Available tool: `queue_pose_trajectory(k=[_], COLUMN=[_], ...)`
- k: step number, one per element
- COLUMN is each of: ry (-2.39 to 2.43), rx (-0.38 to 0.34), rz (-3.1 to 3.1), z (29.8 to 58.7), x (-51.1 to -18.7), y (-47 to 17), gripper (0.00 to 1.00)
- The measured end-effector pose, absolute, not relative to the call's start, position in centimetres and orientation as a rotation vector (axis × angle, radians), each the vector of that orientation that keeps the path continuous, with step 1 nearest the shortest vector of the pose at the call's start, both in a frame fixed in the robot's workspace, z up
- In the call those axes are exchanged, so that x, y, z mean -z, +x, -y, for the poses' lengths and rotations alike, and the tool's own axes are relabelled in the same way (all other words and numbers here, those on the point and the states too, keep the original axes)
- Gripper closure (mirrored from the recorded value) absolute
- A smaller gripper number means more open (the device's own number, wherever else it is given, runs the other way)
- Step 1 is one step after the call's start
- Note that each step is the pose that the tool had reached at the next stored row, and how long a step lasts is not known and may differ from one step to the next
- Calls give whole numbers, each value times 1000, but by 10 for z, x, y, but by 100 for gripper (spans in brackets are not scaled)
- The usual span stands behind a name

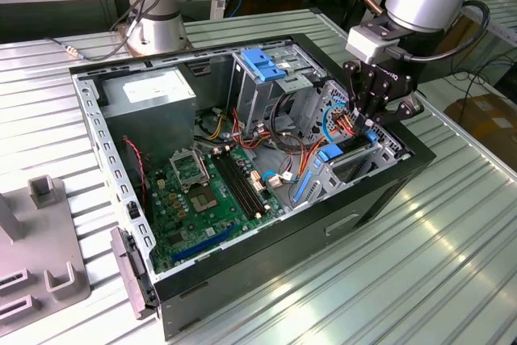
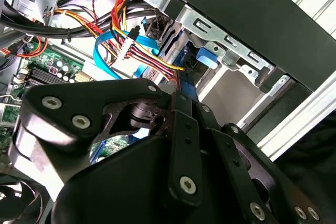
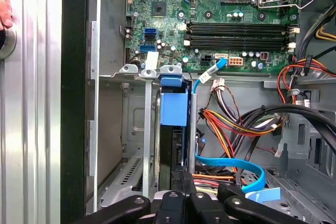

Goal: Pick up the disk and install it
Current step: 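Insert the second disk wire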

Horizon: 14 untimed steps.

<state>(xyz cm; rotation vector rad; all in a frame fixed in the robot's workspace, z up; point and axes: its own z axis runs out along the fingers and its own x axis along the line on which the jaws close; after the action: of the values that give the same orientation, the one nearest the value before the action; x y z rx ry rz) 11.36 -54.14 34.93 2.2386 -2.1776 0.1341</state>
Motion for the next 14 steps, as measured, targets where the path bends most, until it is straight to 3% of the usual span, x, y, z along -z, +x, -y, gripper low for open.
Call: queue_pose_trajectory(k=[2, 4, 14], ry=[2239, 2238, 2239], rx=[-129, -76, -70], rz=[2177, 2177, 2178], z=[541, 541, 541], x=[-350, -363, -377], y=[114, 114, 114], gripper=[89, 89, 89])
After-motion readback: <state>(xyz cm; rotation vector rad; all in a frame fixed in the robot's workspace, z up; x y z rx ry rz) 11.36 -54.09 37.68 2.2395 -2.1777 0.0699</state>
